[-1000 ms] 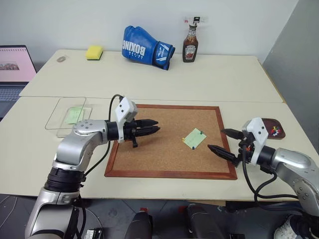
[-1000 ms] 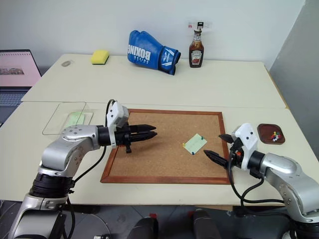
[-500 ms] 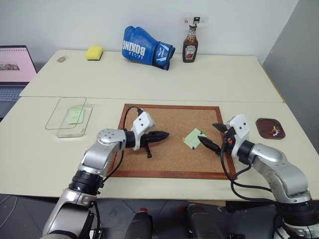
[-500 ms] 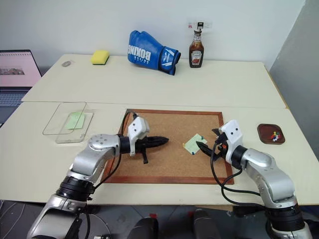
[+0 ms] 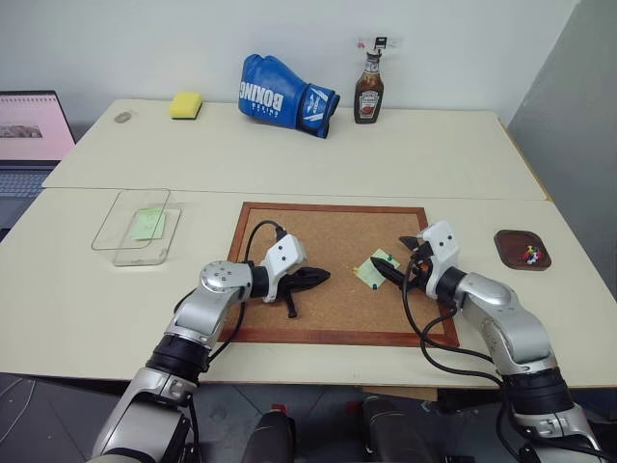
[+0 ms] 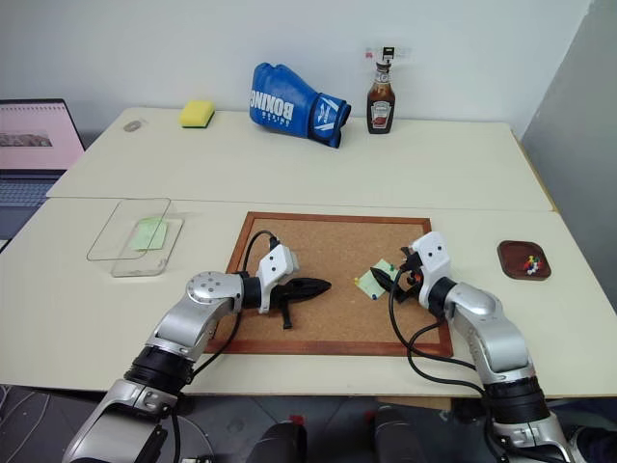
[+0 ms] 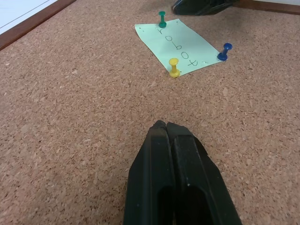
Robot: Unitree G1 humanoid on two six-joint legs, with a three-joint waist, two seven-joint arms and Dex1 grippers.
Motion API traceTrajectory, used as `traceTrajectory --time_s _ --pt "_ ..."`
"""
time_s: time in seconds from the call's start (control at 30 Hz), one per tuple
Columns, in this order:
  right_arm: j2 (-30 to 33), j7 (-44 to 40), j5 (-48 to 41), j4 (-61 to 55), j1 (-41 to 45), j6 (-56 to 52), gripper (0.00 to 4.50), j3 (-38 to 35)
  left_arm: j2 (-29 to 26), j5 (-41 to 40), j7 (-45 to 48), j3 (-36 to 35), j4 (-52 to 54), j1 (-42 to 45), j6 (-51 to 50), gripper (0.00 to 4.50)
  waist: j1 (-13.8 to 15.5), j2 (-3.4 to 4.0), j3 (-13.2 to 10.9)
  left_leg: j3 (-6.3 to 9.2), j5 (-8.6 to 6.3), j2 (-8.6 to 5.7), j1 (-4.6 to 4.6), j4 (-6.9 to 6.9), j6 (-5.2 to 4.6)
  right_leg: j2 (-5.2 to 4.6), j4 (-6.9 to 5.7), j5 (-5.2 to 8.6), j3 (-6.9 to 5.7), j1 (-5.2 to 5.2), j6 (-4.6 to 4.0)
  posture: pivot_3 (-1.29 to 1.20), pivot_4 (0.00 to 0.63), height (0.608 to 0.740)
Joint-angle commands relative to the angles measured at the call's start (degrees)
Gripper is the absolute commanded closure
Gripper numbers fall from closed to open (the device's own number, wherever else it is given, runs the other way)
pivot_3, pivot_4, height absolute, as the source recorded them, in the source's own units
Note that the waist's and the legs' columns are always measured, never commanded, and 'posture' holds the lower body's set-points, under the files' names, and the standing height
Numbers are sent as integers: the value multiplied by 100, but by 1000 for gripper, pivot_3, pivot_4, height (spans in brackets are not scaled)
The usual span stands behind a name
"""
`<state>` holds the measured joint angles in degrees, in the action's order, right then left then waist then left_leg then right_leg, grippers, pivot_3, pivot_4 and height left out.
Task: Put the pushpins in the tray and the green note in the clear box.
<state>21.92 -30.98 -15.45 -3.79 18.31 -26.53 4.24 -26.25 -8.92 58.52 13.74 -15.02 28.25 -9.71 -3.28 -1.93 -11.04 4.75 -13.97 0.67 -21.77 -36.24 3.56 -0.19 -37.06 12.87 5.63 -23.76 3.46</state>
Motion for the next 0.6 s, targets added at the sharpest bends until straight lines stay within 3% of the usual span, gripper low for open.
traceTrajectory --time_s 0.03,0.13,0.4,0.6 --pt "-75 4 138 228 169 275 0 -13 -50 137 42 78 -34 -56 -107 4469 0 1 0 0 0 0 0 0 0 0 0 0 0 0 0 0 150 740" --pt "-115 -11 171 364 199 341 440 -31 -67 144 51 74 4 -66 -123 4500 0 1 1 1 0 0 0 0 0 0 0 0 -1 0 0 0 150 740" --pt "-170 -52 155 365 189 352 2363 -49 -113 153 41 36 45 -66 -165 4500 -10 1 1 1 0 0 0 0 0 0 0 0 0 0 0 0 150 740" --pt "-193 -53 168 339 134 347 3549 -25 -121 160 46 33 17 -60 -157 4500 -11 1 1 2 0 0 0 0 0 0 0 0 -1 0 0 0 150 740"
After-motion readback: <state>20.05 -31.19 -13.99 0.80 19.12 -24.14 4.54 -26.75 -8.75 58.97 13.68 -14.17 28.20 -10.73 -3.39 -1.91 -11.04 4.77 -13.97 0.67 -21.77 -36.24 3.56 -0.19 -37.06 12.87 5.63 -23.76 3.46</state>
